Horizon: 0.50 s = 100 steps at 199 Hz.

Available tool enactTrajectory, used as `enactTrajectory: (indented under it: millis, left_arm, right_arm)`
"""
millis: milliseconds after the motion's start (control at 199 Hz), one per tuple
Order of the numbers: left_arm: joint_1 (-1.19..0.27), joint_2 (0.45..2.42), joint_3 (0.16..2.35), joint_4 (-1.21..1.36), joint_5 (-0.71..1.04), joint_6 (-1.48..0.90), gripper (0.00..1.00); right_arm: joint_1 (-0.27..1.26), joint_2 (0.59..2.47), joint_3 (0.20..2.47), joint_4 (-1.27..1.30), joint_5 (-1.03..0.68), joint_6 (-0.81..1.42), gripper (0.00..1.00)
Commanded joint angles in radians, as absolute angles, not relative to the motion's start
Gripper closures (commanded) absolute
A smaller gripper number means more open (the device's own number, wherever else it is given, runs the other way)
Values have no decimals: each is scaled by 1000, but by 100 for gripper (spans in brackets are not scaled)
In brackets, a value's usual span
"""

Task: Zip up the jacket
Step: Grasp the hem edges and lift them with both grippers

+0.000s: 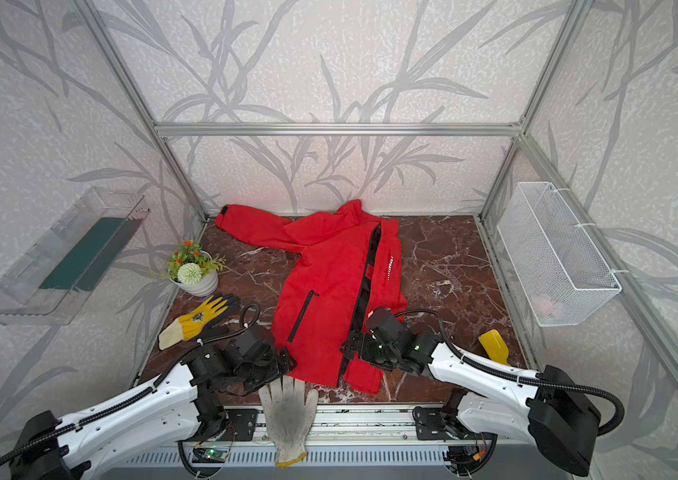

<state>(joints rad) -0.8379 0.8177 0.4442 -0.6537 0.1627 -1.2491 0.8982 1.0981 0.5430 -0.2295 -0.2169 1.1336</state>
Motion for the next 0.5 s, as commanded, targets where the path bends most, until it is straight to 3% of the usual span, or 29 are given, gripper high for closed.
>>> enactTrajectory:
  millis: [0,498]
  left_arm:
    - [-857,790,438,-650,191,-1312,9]
    - [-903,913,387,-262,285,-1395,23]
  right_arm:
    - [905,1071,527,-210,-197,1153,1]
    - [905,1025,499,-174,-157,1172,0]
